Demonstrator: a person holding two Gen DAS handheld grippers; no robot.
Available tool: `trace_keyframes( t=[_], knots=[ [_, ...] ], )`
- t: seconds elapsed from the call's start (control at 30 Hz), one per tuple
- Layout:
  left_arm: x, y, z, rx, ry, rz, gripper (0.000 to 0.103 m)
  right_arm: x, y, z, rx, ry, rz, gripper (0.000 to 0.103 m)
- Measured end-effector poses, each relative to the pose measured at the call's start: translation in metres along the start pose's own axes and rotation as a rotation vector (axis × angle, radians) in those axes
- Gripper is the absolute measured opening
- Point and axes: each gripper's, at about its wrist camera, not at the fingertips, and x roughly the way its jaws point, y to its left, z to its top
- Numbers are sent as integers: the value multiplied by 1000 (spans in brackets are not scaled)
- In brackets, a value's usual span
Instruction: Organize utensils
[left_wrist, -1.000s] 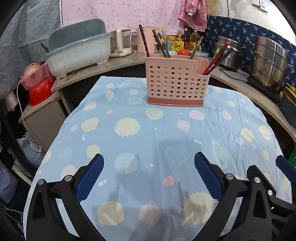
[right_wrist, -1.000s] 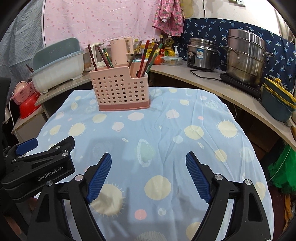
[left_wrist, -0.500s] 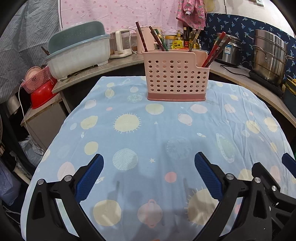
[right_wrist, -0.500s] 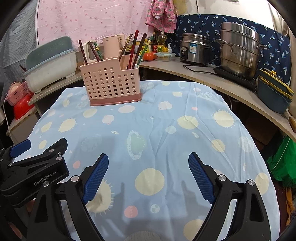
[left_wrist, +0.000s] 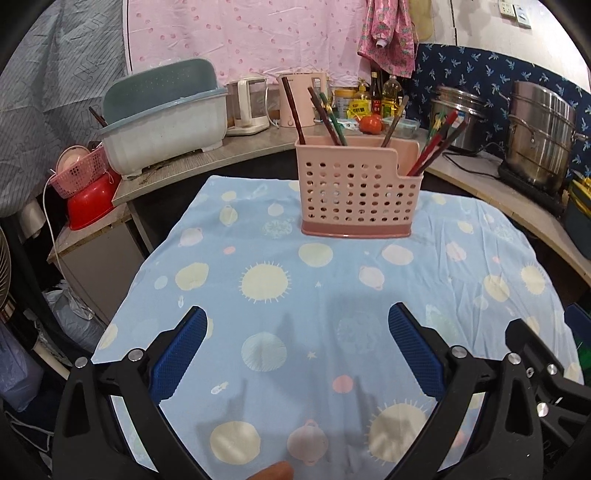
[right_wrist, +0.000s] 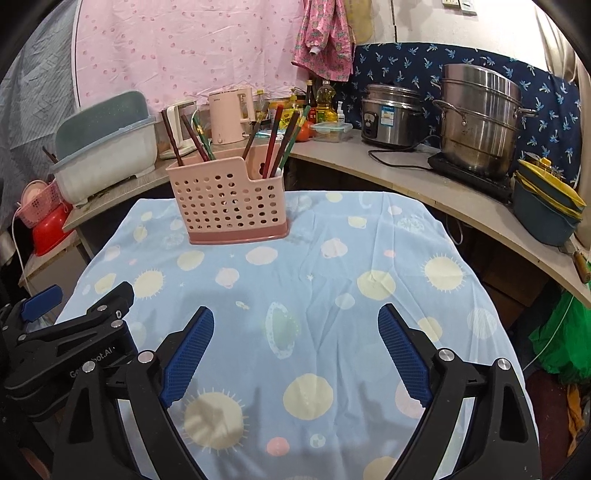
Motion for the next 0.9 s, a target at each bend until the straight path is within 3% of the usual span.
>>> trace_keyframes(
  t=[0.9],
  knots=[
    [-14, 4, 5, -5, -5, 4, 95, -13, 0, 7, 2, -9, -11, 91]
  ],
)
